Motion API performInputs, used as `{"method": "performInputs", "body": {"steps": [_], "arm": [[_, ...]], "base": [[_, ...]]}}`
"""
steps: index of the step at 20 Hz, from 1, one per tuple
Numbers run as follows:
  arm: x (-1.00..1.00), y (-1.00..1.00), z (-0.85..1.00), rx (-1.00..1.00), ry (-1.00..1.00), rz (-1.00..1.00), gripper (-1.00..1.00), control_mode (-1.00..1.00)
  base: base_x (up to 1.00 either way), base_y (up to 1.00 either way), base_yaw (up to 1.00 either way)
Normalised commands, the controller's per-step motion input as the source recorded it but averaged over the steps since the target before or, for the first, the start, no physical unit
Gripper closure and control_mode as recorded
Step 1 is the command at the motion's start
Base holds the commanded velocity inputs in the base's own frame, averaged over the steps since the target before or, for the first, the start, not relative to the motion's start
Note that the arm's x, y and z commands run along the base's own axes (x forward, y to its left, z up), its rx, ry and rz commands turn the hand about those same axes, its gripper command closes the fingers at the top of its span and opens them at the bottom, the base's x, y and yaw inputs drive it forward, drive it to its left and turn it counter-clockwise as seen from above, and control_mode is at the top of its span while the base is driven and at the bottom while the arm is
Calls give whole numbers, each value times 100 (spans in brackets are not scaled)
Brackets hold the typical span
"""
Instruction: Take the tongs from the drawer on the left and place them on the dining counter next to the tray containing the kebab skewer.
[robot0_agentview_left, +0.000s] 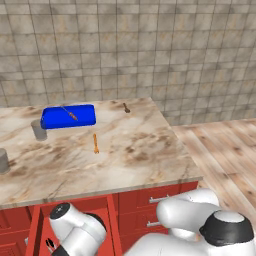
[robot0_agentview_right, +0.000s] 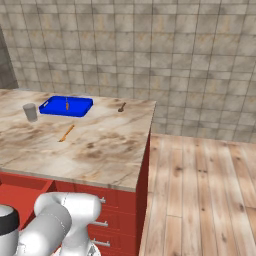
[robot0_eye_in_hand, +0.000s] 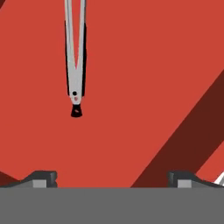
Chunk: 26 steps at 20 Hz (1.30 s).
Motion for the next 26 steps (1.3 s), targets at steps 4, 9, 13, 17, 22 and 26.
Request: {"method": "performInputs", "body": {"steps": [4, 9, 13, 17, 22, 26], "arm": [[26, 0, -36, 0, 0, 0, -100, -100], [17, 9, -49, 0, 1, 0, -100, -100], [7, 17, -30, 0, 5, 0, -100, -100], [0, 22, -6, 1, 4, 0, -100, -100], [0, 26, 0, 0, 0, 0, -100, -100], [1, 25, -8, 0, 0, 0, -100, -100]], "base": [[0, 0, 0], [0, 0, 0], [0, 0, 0], [0, 0, 0], [0, 0, 0], [0, 0, 0]]}}
